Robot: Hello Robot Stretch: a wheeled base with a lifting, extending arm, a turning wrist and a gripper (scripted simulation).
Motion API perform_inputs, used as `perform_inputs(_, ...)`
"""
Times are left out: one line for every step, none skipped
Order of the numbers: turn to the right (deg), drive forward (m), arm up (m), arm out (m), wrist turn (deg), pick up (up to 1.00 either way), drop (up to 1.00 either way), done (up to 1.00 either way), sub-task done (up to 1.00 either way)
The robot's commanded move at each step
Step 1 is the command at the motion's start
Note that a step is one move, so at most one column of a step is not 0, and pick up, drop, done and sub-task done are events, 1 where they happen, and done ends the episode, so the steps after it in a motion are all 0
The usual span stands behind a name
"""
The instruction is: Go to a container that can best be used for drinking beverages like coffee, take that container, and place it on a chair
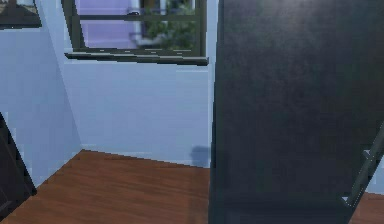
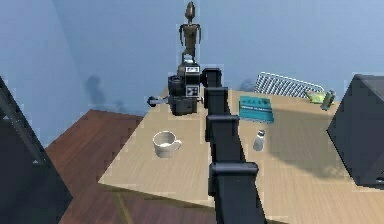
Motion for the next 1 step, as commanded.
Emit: perform_inputs(0.0,0.00,-0.30,0.00,0.0,0.00,0.00,0.00,0.00)
